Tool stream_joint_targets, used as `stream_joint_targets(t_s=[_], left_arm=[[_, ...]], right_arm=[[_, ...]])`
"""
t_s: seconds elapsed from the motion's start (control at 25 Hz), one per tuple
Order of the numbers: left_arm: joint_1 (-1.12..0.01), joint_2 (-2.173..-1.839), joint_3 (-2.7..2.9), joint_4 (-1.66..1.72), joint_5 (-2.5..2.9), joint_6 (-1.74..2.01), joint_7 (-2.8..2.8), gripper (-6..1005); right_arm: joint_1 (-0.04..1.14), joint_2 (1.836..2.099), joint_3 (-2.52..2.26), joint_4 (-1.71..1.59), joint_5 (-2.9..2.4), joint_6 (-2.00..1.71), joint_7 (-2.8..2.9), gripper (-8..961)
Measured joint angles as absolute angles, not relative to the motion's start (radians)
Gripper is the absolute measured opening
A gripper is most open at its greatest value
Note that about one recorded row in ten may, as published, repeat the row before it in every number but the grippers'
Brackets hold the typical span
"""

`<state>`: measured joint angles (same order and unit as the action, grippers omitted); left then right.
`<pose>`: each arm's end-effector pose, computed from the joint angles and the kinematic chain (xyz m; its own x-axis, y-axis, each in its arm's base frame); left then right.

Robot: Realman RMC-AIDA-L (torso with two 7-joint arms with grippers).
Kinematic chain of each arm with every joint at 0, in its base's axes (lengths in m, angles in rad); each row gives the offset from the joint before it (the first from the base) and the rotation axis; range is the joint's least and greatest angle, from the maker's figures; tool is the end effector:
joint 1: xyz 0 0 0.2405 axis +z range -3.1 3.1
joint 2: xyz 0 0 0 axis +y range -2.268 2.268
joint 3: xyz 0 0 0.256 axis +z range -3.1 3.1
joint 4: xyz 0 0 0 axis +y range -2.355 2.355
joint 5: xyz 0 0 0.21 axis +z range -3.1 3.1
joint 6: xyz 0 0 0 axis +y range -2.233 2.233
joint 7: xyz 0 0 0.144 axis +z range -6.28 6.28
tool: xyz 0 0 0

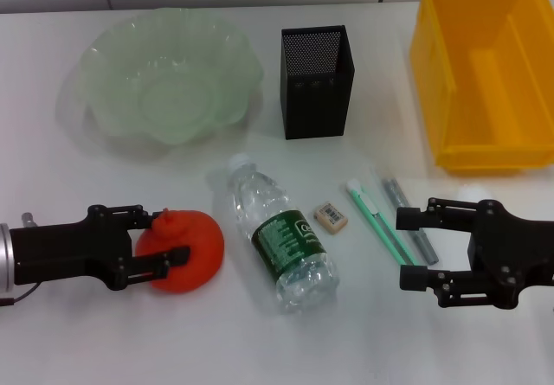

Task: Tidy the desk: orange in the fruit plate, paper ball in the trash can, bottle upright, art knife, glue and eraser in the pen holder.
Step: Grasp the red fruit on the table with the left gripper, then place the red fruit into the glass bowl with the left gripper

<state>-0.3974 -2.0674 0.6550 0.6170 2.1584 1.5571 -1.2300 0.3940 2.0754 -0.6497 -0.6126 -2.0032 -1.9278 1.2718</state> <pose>-0.3228 0.2766 -0.0099 0.8401 0.3936 0.3733 0.4766 -0.8642 -0.1614 0.2739 0.2493 0.0047 0.7103 -0.3537 -0.6086 -0.3635 -0.9247 0.1131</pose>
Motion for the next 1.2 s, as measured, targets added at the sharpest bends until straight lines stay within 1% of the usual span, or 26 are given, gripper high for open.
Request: stream_joint_targets(t_s=[0.2, 0.4, 0.56, 0.72, 0.84, 0.88, 0.92, 0.96, 1.0, 1.04, 1.08, 1.12, 1.16, 1.2], left_arm=[[-0.399, -2.068, 0.655, 0.616, 2.154, 1.558, -1.225, 723], [-0.399, -2.067, 0.649, 0.614, 2.152, 1.573, -1.232, 536], [-0.401, -2.066, 0.622, 0.620, 2.128, 1.614, -1.233, 407], [-0.410, -2.057, 0.553, 0.622, 1.989, 1.662, -1.235, 285], [-0.441, -2.039, 0.514, 0.623, 1.812, 1.666, -1.289, 252], [-0.476, -2.031, 0.512, 0.623, 1.750, 1.626, -1.317, 241], [-0.476, -2.031, 0.512, 0.623, 1.750, 1.626, -1.317, 240], [-0.501, -2.030, 0.514, 0.623, 1.738, 1.587, -1.327, 240], [-0.554, -2.028, 0.530, 0.623, 1.746, 1.492, -1.364, 239], [-0.554, -2.028, 0.530, 0.623, 1.746, 1.492, -1.364, 238], [-0.601, -2.030, 0.545, 0.622, 1.775, 1.370, -1.421, 238], [-0.601, -2.030, 0.545, 0.622, 1.775, 1.370, -1.421, 237], [-0.618, -2.036, 0.548, 0.622, 1.781, 1.316, -1.435, 236], [-0.634, -2.051, 0.558, 0.622, 1.781, 1.233, -1.430, 235]], right_arm=[[0.394, 2.077, -0.649, -0.610, -2.003, -1.928, 1.272, 786], [0.394, 2.077, -0.649, -0.610, -2.003, -1.928, 1.272, 785], [0.394, 2.077, -0.649, -0.612, -2.003, -1.929, 1.274, 785], [0.394, 2.077, -0.646, -0.614, -2.003, -1.931, 1.279, 784], [0.393, 2.077, -0.643, -0.612, -2.003, -1.931, 1.279, 783], [0.391, 2.077, -0.642, -0.611, -2.003, -1.931, 1.279, 783], [0.388, 2.077, -0.641, -0.611, -2.003, -1.930, 1.278, 783], [0.386, 2.077, -0.640, -0.610, -2.003, -1.928, 1.276, 783], [0.384, 2.077, -0.638, -0.609, -2.003, -1.923, 1.273, 783], [0.384, 2.077, -0.638, -0.609, -2.003, -1.923, 1.273, 782], [0.383, 2.077, -0.638, -0.609, -2.003, -1.922, 1.273, 782], [0.382, 2.077, -0.638, -0.608, -2.003, -1.922, 1.273, 782], [0.380, 2.077, -0.638, -0.608, -2.003, -1.922, 1.273, 782], [0.378, 2.077, -0.638, -0.607, -2.003, -1.922, 1.272, 782]])
